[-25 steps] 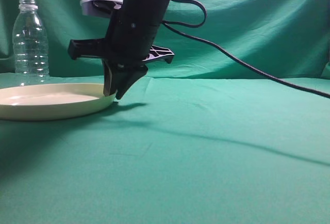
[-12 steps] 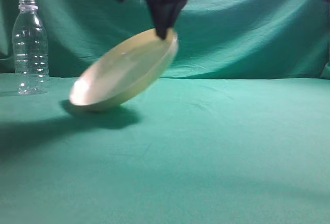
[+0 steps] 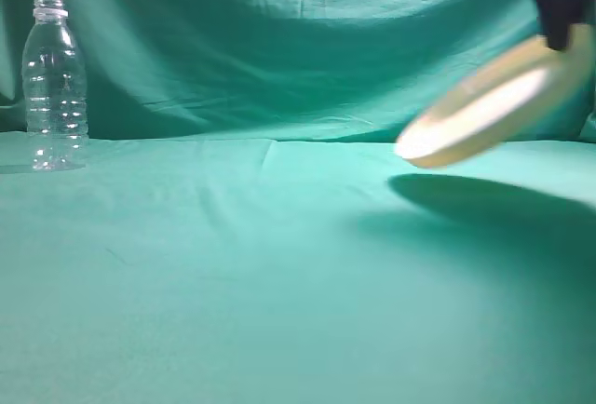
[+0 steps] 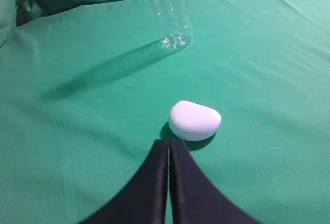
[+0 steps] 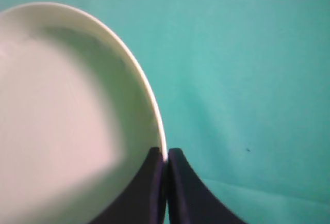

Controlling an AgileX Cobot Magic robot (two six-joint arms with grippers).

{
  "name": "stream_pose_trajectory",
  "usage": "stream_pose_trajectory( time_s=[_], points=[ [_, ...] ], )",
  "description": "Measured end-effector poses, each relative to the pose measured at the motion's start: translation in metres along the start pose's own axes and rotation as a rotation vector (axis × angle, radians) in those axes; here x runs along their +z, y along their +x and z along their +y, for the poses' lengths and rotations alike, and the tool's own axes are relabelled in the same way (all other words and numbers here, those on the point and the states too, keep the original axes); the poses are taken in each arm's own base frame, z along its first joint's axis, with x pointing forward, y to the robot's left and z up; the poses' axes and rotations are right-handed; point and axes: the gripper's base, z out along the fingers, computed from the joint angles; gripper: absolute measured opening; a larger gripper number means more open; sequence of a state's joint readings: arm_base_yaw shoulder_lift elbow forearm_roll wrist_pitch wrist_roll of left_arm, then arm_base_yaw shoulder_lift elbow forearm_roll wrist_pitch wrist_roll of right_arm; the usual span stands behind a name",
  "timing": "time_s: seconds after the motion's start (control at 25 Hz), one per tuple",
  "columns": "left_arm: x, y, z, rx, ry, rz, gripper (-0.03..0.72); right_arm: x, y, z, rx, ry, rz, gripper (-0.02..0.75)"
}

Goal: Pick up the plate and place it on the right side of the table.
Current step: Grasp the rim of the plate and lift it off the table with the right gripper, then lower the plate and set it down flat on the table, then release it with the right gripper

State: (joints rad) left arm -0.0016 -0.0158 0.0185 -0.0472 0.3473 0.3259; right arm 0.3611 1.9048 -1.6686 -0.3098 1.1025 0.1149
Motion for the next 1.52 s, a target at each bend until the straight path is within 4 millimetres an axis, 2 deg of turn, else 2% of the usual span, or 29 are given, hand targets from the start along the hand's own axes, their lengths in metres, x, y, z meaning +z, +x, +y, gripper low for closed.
stream_pose_trajectory(
  time_s=[0.12, 0.24, 0.4, 0.56, 0.6, 0.68, 0.84, 0.96, 1.04, 1.2, 1.32, 1.4, 1.52],
  points=[
    [0.0, 0.0, 0.0, 0.0, 0.0, 0.0, 0.0, 0.014, 0.027, -0.039, 0.096, 0.009, 0.05, 0.0],
    [0.0, 0.0, 0.0, 0.0, 0.0, 0.0, 0.0, 0.038, 0.053, -0.058, 0.161, 0.0, 0.111, 0.0],
    [0.0, 0.0, 0.0, 0.0, 0.0, 0.0, 0.0, 0.066, 0.079, -0.068, 0.211, -0.017, 0.143, 0.0],
    [0.0, 0.0, 0.0, 0.0, 0.0, 0.0, 0.0, 0.08, 0.091, -0.07, 0.239, -0.024, 0.143, 0.0],
    [0.0, 0.0, 0.0, 0.0, 0.0, 0.0, 0.0, 0.082, 0.092, -0.07, 0.244, -0.024, 0.147, 0.034],
    [0.0, 0.0, 0.0, 0.0, 0.0, 0.0, 0.0, 0.089, 0.094, -0.069, 0.255, -0.026, 0.156, 0.048],
    [0.0, 0.0, 0.0, 0.0, 0.0, 0.0, 0.0, 0.092, 0.095, -0.069, 0.267, -0.032, 0.158, 0.217],
    [0.0, 0.0, 0.0, 0.0, 0.0, 0.0, 0.0, 0.092, 0.096, -0.067, 0.288, -0.051, 0.179, 0.385],
    [0.0, 0.0, 0.0, 0.0, 0.0, 0.0, 0.0, 0.085, 0.097, -0.067, 0.298, -0.056, 0.189, 0.447],
    [0.0, 0.0, 0.0, 0.0, 0.0, 0.0, 0.0, 0.046, 0.097, -0.072, 0.339, -0.063, 0.129, 0.437],
    [0.0, 0.0, 0.0, 0.0, 0.0, 0.0, 0.0, 0.004, 0.098, -0.076, 0.375, -0.091, 0.038, 0.267],
    [0.0, 0.0, 0.0, 0.0, 0.0, 0.0, 0.0, -0.019, 0.102, -0.076, 0.377, -0.12, -0.002, 0.125],
    [0.0, 0.0, 0.0, 0.0, 0.0, 0.0, 0.0, -0.055, 0.112, -0.074, 0.361, -0.165, -0.053, 0.0]
  ],
)
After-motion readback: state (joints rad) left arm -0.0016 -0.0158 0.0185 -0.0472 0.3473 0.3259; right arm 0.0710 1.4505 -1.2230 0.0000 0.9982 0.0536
